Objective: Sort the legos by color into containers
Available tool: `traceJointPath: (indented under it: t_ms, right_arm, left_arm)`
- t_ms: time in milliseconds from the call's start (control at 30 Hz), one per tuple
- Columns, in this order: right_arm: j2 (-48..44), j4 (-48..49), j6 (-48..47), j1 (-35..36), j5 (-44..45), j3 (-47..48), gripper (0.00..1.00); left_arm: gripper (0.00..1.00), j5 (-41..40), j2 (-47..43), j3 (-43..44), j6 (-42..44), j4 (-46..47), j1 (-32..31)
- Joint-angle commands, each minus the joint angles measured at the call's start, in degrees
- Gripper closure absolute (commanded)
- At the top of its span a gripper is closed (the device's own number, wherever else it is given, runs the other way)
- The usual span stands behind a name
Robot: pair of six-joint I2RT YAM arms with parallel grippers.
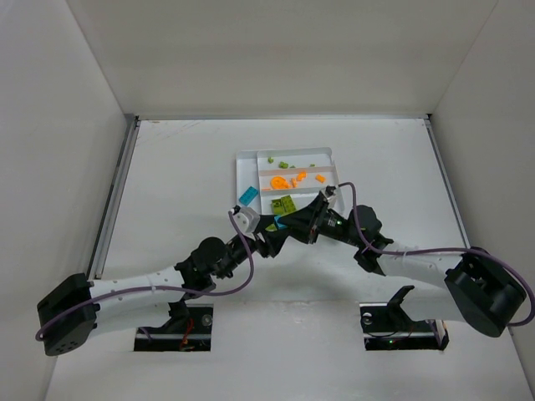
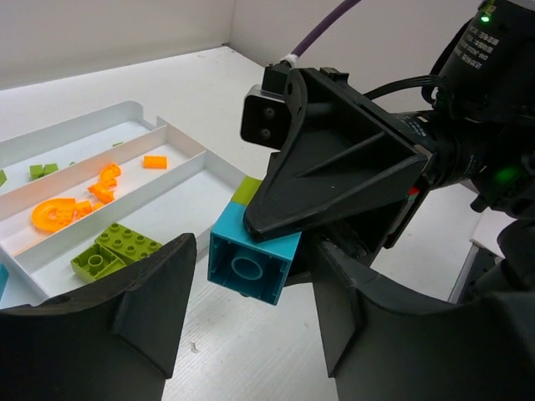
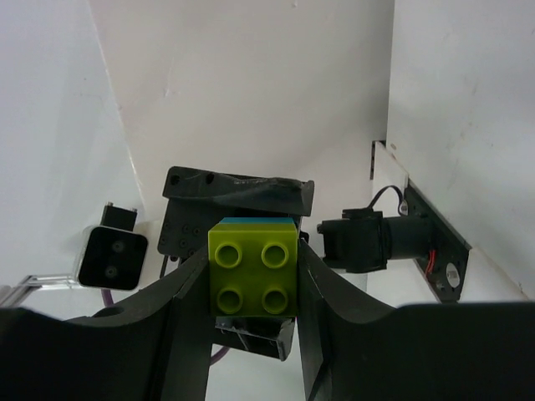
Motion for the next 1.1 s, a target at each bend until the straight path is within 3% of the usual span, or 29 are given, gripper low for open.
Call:
traceJointPath:
  t_ms: [0, 167, 333, 467, 700, 1067]
  right_arm:
    - [-0.8, 2.9, -0.9, 0.7, -1.7, 1.1, 0.77]
    - [-0.8, 2.6, -1.0, 0.6, -1.6, 0.9, 0.77]
    - [-1.2, 2.8, -0.7, 0.3, -1.2, 0.0, 0.7]
    - [-2.9, 2.3, -1.4, -0.9, -0.7, -0.3, 0.5]
    - [-6.4, -0.7, -4.4, -4.8, -1.8, -0.5, 0.32]
    - [-8.2, -9.8, -10.1, -3.8, -1.0, 2.1, 0.39]
  left_arm:
    - [0.51, 0.9, -1.0, 2.6, 0.9, 4.1, -0.3]
    - [0.73, 1.6, -1.6, 2.7, 1.0, 3.7, -0.7]
    - [0.85, 1.8, -3.1, 2.8, 0.6, 2.4, -1.2]
    - [0.87, 1.3, -4.4, 2.5, 0.2, 0.9, -1.3]
    - [0.87, 0.9, -6.2, 0.9, -1.7, -0.9, -0.8]
    - [0.87, 0.8, -5.0, 1.2, -1.6, -1.5, -1.2]
